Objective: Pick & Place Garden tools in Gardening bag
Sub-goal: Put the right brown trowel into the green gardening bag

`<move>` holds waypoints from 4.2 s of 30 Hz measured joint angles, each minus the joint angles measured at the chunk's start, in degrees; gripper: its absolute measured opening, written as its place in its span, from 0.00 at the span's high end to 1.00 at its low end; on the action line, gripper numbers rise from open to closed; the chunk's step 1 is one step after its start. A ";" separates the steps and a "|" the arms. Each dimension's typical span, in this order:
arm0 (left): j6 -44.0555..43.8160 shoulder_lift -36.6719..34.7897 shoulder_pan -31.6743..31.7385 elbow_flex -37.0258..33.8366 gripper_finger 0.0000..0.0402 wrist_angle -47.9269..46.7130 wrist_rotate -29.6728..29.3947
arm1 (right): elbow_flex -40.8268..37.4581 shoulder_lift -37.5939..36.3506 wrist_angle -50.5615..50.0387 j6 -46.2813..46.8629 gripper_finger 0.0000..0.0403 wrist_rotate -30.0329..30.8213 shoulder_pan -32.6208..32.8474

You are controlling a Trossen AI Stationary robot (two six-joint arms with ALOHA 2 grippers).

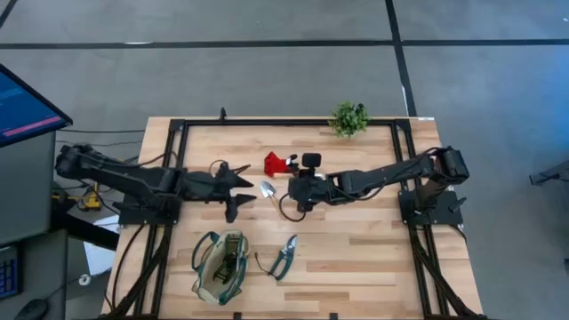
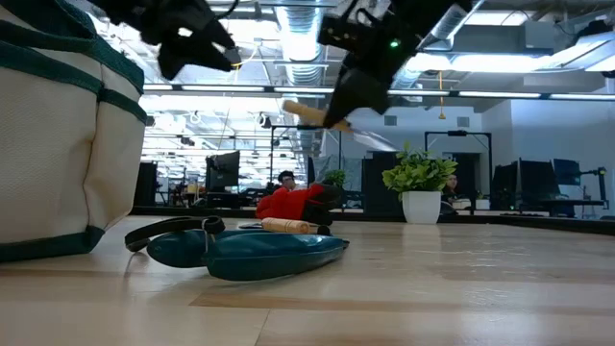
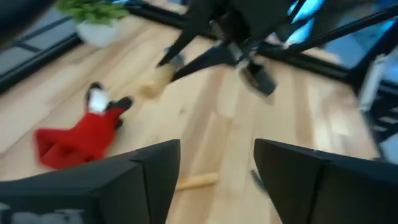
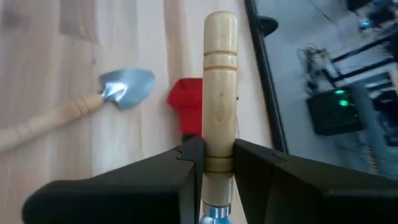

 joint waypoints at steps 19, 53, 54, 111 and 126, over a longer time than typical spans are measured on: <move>5.12 10.70 11.50 -0.07 0.43 11.46 3.70 | -0.13 0.03 4.79 -0.80 0.87 6.26 3.82; -3.46 16.59 12.92 -0.02 0.40 21.92 10.68 | -0.13 0.03 5.05 -0.98 0.87 6.37 4.17; -3.50 17.43 12.92 -0.02 0.40 22.85 10.69 | -0.13 0.03 5.05 -0.99 0.87 6.36 4.17; 1.63 19.66 12.94 -0.09 0.87 28.82 13.43 | -0.13 0.03 4.96 -0.97 0.87 6.46 4.14; 2.36 19.55 12.87 -0.07 0.87 29.22 14.05 | -0.10 0.07 4.44 -6.78 0.74 6.25 4.14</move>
